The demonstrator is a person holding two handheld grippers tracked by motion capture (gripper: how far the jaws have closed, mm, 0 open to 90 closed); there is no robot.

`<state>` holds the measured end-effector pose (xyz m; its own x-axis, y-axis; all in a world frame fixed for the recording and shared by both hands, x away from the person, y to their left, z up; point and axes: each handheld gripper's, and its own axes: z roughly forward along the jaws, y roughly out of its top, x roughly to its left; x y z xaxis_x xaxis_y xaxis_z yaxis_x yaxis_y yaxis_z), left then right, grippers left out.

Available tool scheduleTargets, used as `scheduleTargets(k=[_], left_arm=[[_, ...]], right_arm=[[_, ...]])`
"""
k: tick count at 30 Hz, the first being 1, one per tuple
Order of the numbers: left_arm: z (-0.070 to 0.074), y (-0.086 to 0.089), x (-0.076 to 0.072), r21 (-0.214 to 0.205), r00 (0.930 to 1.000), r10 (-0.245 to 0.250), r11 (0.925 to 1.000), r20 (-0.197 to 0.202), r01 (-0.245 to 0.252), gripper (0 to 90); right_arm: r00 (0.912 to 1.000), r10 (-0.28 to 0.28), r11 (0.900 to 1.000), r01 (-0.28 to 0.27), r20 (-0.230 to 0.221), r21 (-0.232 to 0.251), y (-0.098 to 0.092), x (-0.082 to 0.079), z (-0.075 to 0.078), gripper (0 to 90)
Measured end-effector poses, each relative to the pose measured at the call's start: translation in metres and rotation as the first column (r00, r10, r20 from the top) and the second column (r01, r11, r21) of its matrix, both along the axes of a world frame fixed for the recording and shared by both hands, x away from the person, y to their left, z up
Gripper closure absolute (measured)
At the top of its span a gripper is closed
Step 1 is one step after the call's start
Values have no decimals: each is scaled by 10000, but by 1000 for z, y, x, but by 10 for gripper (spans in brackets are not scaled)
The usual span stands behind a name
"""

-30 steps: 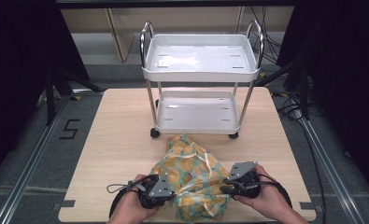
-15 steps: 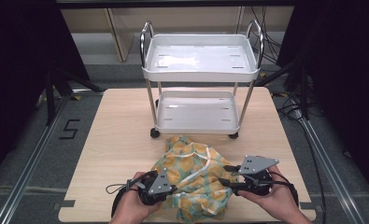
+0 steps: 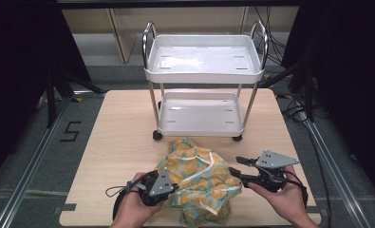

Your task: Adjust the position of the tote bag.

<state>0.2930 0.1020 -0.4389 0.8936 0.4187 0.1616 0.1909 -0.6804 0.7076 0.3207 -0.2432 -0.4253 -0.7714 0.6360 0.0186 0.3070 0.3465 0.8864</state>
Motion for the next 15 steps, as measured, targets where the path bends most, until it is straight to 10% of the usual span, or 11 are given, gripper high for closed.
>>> scheduleTargets(k=[15], left_arm=[[4, -4, -2, -91, 9998, 62, 9999, 172, -61, 897]], right_arm=[[9965, -756, 9971, 760, -364, 101, -12, 4, -3, 515]])
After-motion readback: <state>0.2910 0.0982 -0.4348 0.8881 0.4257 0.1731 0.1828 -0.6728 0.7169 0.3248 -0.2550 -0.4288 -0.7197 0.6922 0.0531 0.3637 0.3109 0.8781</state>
